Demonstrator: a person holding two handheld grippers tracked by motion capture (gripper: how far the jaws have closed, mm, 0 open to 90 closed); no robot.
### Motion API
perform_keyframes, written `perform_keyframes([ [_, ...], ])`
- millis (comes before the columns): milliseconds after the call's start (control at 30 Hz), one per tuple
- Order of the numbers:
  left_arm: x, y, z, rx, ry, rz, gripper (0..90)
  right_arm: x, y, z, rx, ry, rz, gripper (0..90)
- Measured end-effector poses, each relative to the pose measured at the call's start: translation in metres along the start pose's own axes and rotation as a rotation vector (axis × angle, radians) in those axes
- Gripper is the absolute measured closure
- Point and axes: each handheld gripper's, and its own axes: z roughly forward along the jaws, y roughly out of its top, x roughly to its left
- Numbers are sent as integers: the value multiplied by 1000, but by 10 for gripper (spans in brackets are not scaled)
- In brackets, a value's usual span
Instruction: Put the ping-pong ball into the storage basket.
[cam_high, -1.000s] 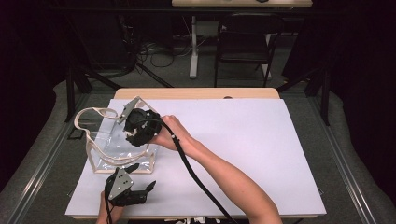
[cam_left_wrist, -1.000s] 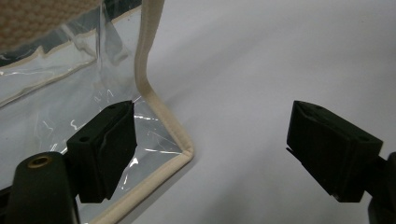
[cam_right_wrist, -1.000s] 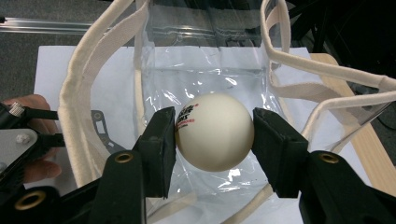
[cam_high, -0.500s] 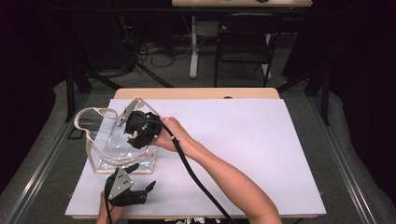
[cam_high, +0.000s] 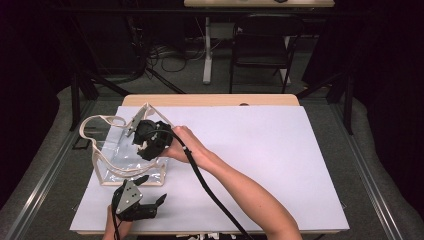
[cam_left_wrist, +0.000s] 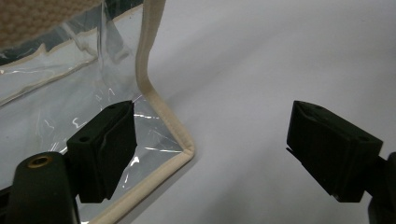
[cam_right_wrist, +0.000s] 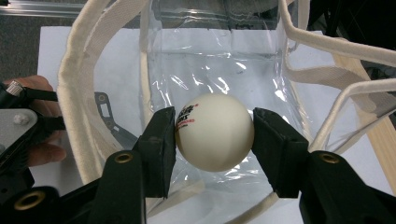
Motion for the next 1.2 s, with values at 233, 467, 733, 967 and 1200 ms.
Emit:
perform_keyframes([
  [233, 0, 0, 0, 0, 0, -3, 163, 1, 0, -2, 4, 5, -6, 502],
  [467, 0, 0, 0, -1, 0, -2, 163, 1, -1, -4, 0, 6, -2, 483],
  [733, 0, 0, 0, -2, -4, -4, 163, -3, -5, -14, -34, 4, 34, 276],
  [967, -1, 0, 1, -1, -6, -4, 163, -10, -17, -27, -86, 14, 90, 151],
  [1200, -1, 1, 3, 1, -7, -3, 163, -15, -28, -41, -127, 4, 117, 133],
])
